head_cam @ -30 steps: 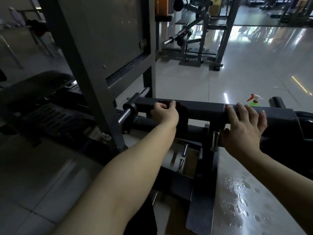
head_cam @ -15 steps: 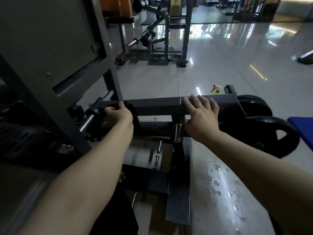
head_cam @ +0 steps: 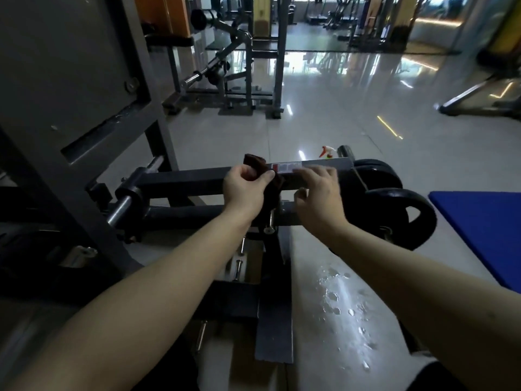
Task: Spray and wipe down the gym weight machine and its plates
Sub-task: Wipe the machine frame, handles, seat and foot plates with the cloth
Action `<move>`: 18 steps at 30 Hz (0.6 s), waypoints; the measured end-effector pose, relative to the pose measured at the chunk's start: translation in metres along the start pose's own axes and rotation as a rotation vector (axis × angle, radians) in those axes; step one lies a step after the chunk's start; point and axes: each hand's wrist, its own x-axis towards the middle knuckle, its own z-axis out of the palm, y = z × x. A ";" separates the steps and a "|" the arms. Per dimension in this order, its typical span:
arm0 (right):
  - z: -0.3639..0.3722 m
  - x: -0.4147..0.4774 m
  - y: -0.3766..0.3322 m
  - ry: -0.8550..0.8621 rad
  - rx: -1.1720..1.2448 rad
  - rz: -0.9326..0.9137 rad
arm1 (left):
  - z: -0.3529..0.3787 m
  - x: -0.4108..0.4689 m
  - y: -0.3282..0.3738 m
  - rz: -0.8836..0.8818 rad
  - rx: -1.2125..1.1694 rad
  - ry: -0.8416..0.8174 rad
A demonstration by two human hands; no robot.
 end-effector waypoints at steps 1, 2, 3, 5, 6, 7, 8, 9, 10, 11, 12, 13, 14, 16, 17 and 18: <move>0.000 -0.004 -0.006 -0.037 0.144 0.096 | -0.003 -0.003 0.003 0.051 0.020 -0.039; -0.001 -0.006 -0.015 -0.083 0.354 0.241 | -0.006 -0.004 0.003 0.082 0.039 -0.085; -0.002 -0.007 -0.025 -0.122 0.591 0.401 | -0.010 -0.006 0.003 0.104 0.051 -0.138; -0.003 -0.007 -0.040 -0.201 0.951 0.677 | -0.017 -0.009 -0.002 0.136 0.075 -0.251; -0.002 -0.006 -0.044 -0.238 1.026 0.753 | -0.019 -0.010 -0.004 0.148 0.076 -0.307; -0.001 -0.006 -0.046 -0.259 1.075 0.807 | -0.021 -0.011 -0.005 0.147 0.065 -0.354; -0.001 -0.007 -0.047 -0.266 1.120 0.844 | -0.022 -0.012 -0.005 0.136 0.042 -0.398; -0.001 -0.008 -0.047 -0.256 1.198 0.881 | -0.023 -0.013 -0.004 0.130 0.038 -0.433; 0.000 -0.009 -0.047 -0.227 1.264 0.916 | -0.023 -0.012 -0.004 0.144 0.066 -0.456; -0.001 -0.010 -0.048 -0.197 1.309 0.939 | -0.023 -0.011 -0.004 0.172 0.110 -0.473; -0.001 -0.011 -0.048 -0.154 1.307 0.961 | -0.024 -0.009 -0.005 0.199 0.154 -0.478; 0.000 -0.010 -0.048 -0.073 1.285 0.999 | -0.024 -0.008 -0.005 0.226 0.177 -0.464; 0.002 -0.009 -0.047 0.047 1.240 1.038 | -0.025 -0.006 -0.005 0.257 0.200 -0.418; 0.001 -0.001 -0.041 0.319 1.190 1.114 | -0.029 0.002 -0.007 0.379 0.303 -0.246; 0.000 0.004 -0.036 0.441 1.188 1.122 | -0.031 0.007 -0.010 0.439 0.393 -0.170; -0.003 0.008 -0.030 0.524 1.176 1.121 | -0.034 0.012 -0.012 0.477 0.493 -0.121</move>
